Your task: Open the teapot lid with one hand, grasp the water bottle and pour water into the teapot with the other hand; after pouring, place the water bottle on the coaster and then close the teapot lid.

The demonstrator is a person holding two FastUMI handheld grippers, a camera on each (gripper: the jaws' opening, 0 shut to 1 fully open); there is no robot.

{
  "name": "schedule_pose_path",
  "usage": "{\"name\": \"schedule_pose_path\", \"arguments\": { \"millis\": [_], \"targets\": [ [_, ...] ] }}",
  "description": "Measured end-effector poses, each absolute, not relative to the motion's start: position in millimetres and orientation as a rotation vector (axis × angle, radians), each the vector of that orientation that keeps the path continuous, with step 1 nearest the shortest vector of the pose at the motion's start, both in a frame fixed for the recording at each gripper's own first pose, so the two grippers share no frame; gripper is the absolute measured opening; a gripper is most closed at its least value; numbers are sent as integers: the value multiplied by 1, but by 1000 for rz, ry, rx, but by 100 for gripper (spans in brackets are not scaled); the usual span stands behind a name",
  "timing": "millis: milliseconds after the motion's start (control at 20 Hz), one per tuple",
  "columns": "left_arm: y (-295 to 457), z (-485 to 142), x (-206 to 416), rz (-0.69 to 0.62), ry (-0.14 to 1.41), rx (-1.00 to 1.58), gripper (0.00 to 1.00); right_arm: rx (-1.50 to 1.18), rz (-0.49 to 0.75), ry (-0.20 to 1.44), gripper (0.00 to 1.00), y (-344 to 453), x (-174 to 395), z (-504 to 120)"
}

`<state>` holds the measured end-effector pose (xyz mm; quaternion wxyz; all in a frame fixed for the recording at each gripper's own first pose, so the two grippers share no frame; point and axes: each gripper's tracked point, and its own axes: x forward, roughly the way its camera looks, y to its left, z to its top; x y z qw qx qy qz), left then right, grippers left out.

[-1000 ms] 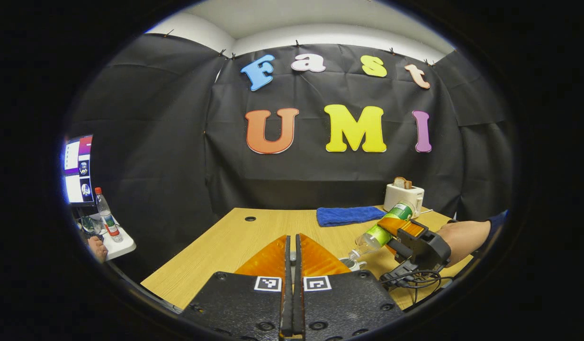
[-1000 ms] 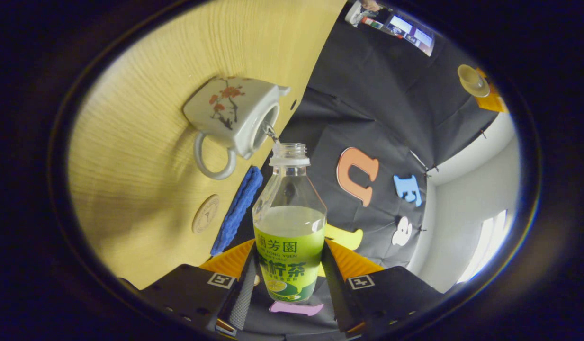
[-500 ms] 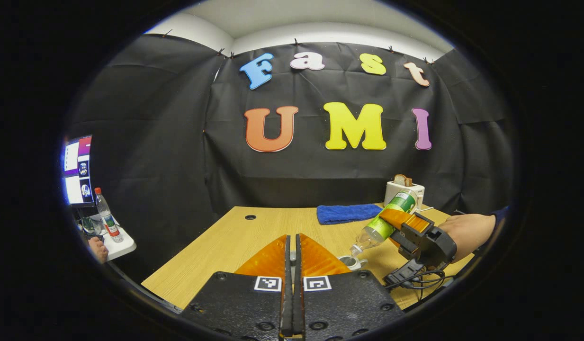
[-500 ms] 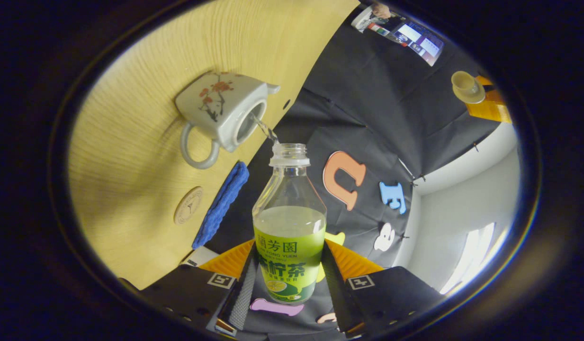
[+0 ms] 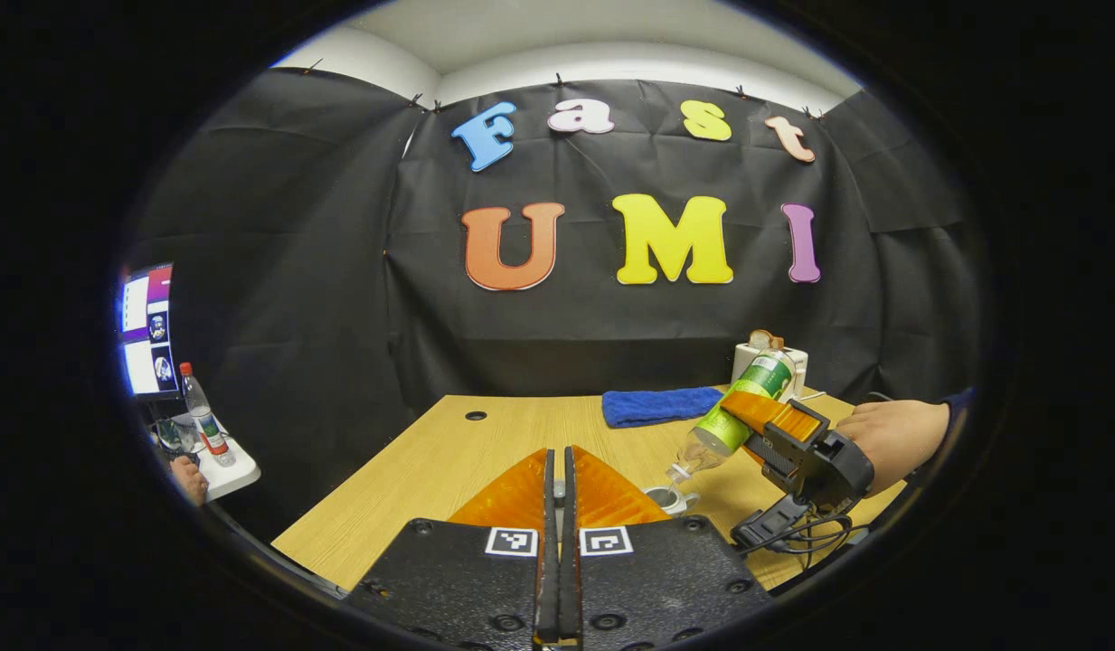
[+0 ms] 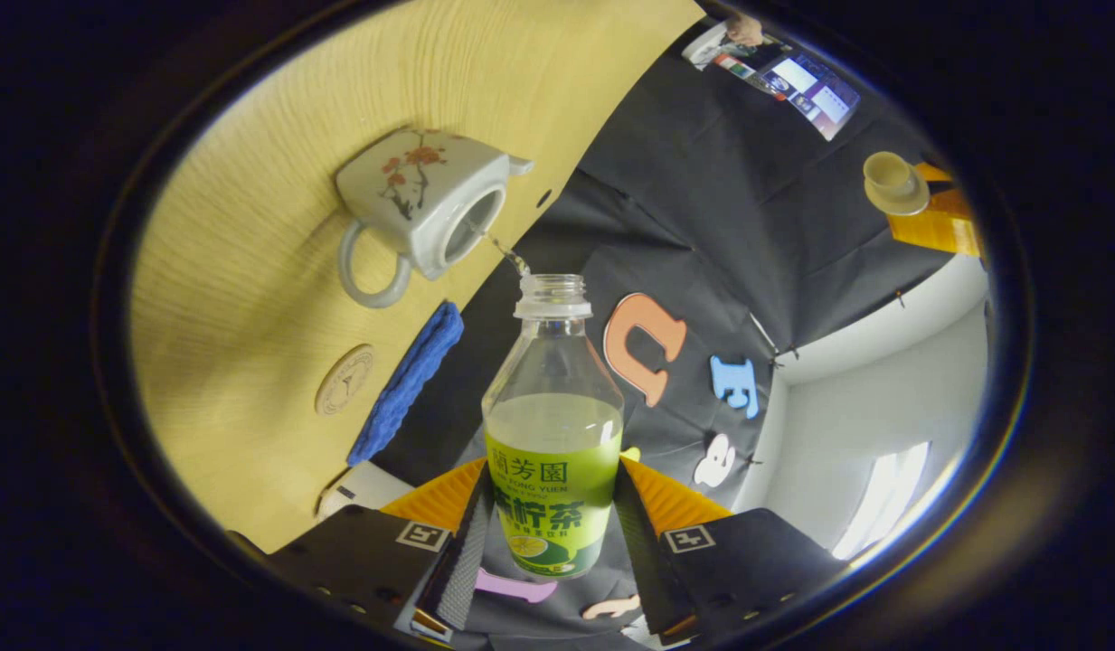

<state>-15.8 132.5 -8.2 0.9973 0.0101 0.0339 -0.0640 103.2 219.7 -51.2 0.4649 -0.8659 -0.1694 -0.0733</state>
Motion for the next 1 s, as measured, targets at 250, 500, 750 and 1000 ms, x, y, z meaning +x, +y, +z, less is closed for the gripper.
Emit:
{"name": "schedule_pose_path", "arguments": {
  "millis": [250, 500, 750, 1000],
  "targets": [
    [133, -10, -16, -124, 74, 31, 3, -2147, -187, -432, 72, 223, 102, -52],
    [133, -14, -15, -116, 88, 48, 3, -2182, -189, -472, 72, 227, 102, -49],
    [137, -16, -13, -108, 93, 44, 3, -2159, -190, -460, 72, 219, 103, -50],
    [139, -20, -11, -106, 104, 40, 3, -1985, -148, -450, 71, 210, 108, -48]
  ]
}}
